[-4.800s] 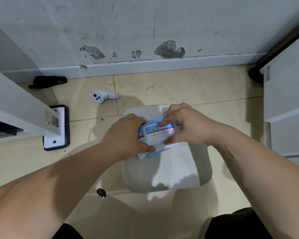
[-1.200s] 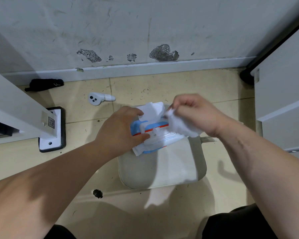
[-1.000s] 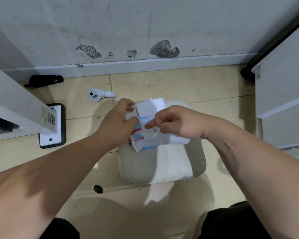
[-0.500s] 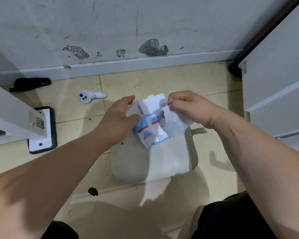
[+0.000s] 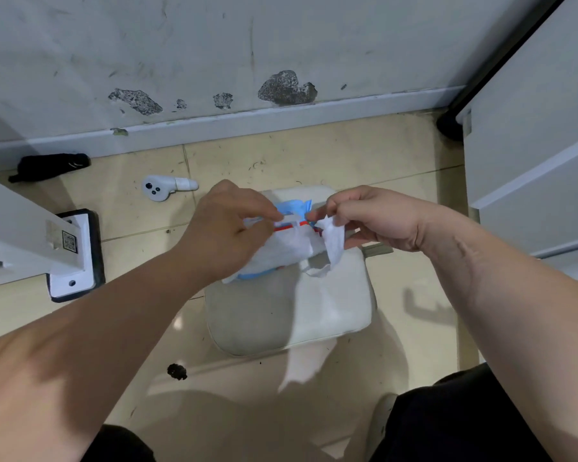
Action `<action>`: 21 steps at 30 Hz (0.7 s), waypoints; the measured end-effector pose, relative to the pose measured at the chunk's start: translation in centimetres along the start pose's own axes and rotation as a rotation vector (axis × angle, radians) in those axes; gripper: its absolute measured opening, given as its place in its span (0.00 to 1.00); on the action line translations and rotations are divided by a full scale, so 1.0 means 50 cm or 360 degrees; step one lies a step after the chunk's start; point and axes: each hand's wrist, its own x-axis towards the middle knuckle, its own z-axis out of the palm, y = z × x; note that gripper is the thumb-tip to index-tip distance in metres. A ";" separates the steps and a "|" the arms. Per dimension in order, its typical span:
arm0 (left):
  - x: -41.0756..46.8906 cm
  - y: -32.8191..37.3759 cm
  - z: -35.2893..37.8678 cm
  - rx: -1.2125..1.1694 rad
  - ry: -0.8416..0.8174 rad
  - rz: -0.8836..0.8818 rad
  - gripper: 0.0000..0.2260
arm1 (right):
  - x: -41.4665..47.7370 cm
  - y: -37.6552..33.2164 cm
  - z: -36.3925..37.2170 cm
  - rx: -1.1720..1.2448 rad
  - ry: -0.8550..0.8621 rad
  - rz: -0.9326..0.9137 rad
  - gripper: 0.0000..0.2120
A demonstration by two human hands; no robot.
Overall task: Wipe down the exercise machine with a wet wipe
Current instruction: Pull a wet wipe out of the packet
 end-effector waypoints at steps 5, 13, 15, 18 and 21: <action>-0.017 -0.027 -0.006 0.0542 -0.0294 0.0309 0.17 | 0.008 -0.017 0.014 -0.0394 0.0178 -0.0268 0.11; -0.048 -0.023 0.011 0.0907 -0.0418 0.0355 0.19 | 0.022 -0.019 0.031 -0.0307 0.0306 -0.0422 0.09; -0.045 -0.020 0.009 0.0593 -0.0224 0.0232 0.15 | 0.016 -0.028 0.031 -0.0217 0.0305 -0.0453 0.08; -0.036 0.032 -0.017 -0.0124 0.0036 -0.0360 0.07 | 0.007 -0.060 0.049 -0.0056 0.0263 -0.0558 0.10; -0.032 0.082 -0.051 -0.0579 0.0090 -0.0685 0.10 | -0.009 -0.102 0.080 0.0169 0.0290 -0.0610 0.10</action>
